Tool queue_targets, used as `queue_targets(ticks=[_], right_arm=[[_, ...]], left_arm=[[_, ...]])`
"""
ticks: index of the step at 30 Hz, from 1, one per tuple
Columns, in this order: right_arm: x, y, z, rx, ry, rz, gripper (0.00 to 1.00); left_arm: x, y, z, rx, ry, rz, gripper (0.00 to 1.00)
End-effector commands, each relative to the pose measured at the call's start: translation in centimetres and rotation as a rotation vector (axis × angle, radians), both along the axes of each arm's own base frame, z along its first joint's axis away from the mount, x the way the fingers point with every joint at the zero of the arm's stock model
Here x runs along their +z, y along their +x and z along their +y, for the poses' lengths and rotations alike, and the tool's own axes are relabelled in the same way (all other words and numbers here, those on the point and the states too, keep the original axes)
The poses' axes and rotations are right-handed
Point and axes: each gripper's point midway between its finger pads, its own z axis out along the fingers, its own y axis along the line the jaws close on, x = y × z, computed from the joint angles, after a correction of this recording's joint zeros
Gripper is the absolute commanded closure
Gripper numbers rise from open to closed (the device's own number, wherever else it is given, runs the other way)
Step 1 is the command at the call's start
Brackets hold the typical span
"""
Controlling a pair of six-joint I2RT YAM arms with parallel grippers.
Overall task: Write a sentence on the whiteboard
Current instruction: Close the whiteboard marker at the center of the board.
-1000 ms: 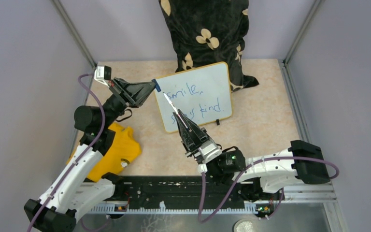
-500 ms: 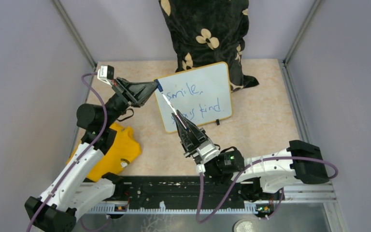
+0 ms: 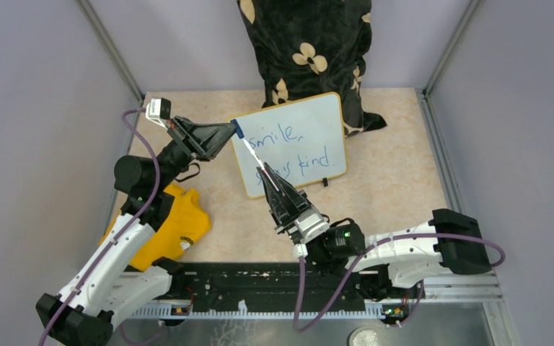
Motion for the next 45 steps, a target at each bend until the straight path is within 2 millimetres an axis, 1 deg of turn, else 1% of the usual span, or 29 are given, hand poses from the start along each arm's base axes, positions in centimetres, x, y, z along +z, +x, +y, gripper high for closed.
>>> queue_targets(ticks=[1,11,18,23,31,37,45], right_arm=[[3.4,0.3,-3.7,-0.007,0.225,0.005,1.00],[3.4,0.3,-4.0,-0.006,0.230,0.007,1.00],[3.3,0.3,-4.1,-0.006,0.228,0.008,1.00],[3.4,0.3,-4.2,-0.008,0.230,0.007,1.00],[3.4,0.2,-4.0,-0.006,0.227,0.004,1.00],[3.4,0.3,-3.9,-0.007,0.228,0.003,1.00],[3.5,0.3,-3.9,-0.013,0.226,0.003,1.00]], left_arm=[[1.6,-1.1,0.4,0.005,-0.017,-0.057,1.00],[2.3,-1.2,0.6,0.021,-0.024,-0.076,1.00],[2.3,-0.7,0.7,0.043,-0.023,-0.073,1.00],[2.4,-0.9,0.6,0.031,-0.021,-0.080,1.00],[2.4,-1.4,0.5,0.010,-0.018,-0.084,1.00],[1.9,-1.5,0.2,-0.003,-0.011,-0.076,1.00],[1.7,-1.8,0.1,-0.011,-0.008,-0.081,1.00]])
